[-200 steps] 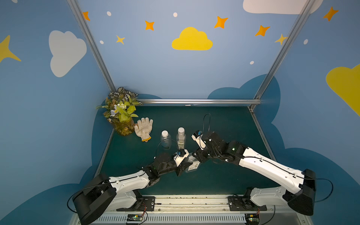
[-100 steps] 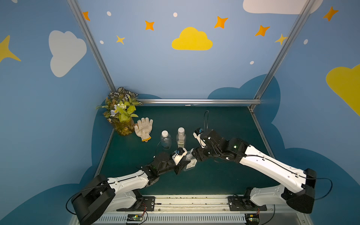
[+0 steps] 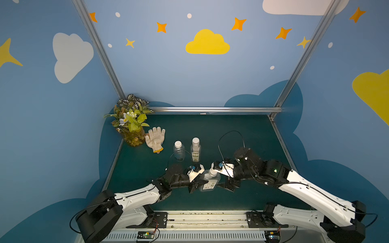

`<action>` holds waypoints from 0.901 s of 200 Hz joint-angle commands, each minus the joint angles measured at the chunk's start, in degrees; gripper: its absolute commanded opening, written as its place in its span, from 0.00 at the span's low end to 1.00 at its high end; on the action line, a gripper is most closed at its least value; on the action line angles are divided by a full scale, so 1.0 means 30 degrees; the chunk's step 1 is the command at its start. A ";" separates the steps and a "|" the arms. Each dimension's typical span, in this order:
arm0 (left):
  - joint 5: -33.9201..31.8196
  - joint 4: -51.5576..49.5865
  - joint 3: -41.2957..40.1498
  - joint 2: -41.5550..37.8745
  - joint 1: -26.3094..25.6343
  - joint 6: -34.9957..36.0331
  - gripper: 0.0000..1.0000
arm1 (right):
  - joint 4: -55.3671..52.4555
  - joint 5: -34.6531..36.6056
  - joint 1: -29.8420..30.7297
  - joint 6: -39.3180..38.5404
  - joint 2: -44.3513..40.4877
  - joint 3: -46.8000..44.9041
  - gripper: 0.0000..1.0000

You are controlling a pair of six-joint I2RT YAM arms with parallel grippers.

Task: Screw on the bottle caps
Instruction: Screw the bottle cap onto the plastic bottle.

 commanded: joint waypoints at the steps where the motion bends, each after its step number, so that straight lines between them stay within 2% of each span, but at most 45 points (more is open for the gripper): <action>1: 0.1025 -0.0094 0.0441 -0.0502 0.0142 0.0374 0.06 | -0.0032 -0.0544 -0.0075 -0.3194 0.0896 0.0617 0.90; 36: 0.1068 -0.0339 0.0440 -0.0694 0.0142 0.0421 0.07 | -0.0171 -0.0149 -0.0174 -0.3671 0.2632 0.1586 0.85; 52: 0.1069 -0.0446 0.0398 -0.0758 0.0138 0.0469 0.06 | -0.0207 -0.0242 -0.0301 -0.3571 0.3127 0.1918 0.79; 103: 0.0923 -0.0545 0.0297 -0.0918 0.0142 0.0567 0.06 | -0.0424 -0.1526 -0.0789 -0.3388 0.3409 0.1967 0.51; 122: 0.0888 -0.0543 0.0298 -0.0951 0.0142 0.0583 0.06 | -0.0601 -0.1630 -0.0833 -0.3409 0.3472 0.1937 0.45; 142: 0.0810 -0.0520 0.0298 -0.0907 0.0139 0.0605 0.07 | -0.0667 -0.1555 -0.0833 -0.3159 0.3672 0.2009 0.32; 159: 0.0641 -0.0554 0.0297 -0.0907 0.0149 0.0588 0.07 | -0.0648 -0.1307 -0.0833 -0.2326 0.4002 0.2322 0.23; 180: -0.0006 -0.0643 0.0269 -0.0911 0.0135 0.0625 0.07 | -0.0472 -0.0746 -0.0789 -0.0391 0.4603 0.2810 0.16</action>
